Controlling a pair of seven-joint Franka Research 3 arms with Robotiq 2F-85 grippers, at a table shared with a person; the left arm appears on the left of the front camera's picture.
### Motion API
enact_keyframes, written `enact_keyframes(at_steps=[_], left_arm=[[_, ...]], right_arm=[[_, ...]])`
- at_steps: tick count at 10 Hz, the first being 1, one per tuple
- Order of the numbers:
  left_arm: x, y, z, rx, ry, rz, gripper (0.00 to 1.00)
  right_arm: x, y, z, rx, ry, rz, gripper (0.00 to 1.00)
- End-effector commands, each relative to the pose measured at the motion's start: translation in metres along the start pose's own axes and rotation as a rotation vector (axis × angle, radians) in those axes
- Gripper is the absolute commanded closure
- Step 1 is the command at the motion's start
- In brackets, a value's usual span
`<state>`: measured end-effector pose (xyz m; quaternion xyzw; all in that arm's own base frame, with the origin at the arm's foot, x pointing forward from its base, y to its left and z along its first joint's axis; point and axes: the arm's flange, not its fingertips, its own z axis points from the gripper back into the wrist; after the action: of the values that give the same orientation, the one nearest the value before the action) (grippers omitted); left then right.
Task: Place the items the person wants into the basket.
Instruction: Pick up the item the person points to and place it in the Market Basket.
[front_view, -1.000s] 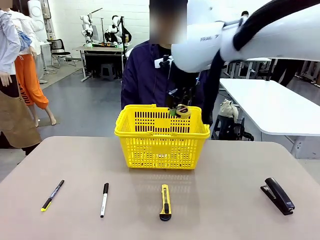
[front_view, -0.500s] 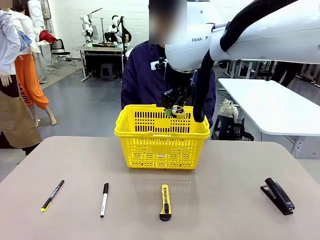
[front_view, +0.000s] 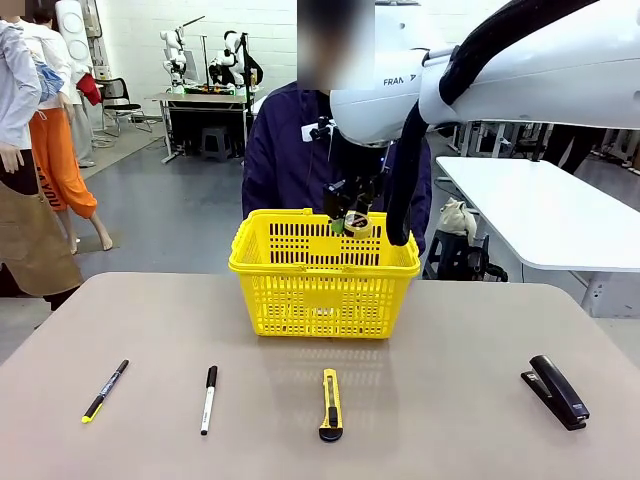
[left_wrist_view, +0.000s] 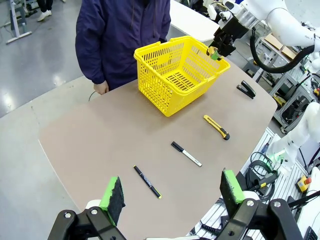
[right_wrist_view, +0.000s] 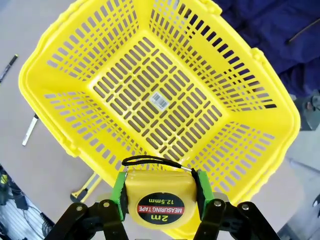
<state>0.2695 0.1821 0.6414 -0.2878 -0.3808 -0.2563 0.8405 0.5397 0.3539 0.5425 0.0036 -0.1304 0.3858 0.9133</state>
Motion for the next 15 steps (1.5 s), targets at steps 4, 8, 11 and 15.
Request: enact_keyframes(at_steps=[4,8,11,15], left_arm=[[0.0,0.0,0.001,-0.01,-0.017,-0.016,0.0],[0.0,0.0,0.001,-0.01,-0.017,-0.016,0.0],[0.0,0.0,0.001,-0.01,-0.017,-0.016,0.0],[0.0,0.0,0.001,-0.01,-0.017,-0.016,0.0]], right_arm=[[0.027,-0.012,-0.064,0.01,0.027,0.075,0.35],[0.033,-0.01,-0.109,0.053,0.095,0.117,0.35],[0.034,-0.01,-0.115,0.065,0.106,0.138,0.35],[0.033,-0.009,-0.117,0.069,0.096,0.15,0.0]])
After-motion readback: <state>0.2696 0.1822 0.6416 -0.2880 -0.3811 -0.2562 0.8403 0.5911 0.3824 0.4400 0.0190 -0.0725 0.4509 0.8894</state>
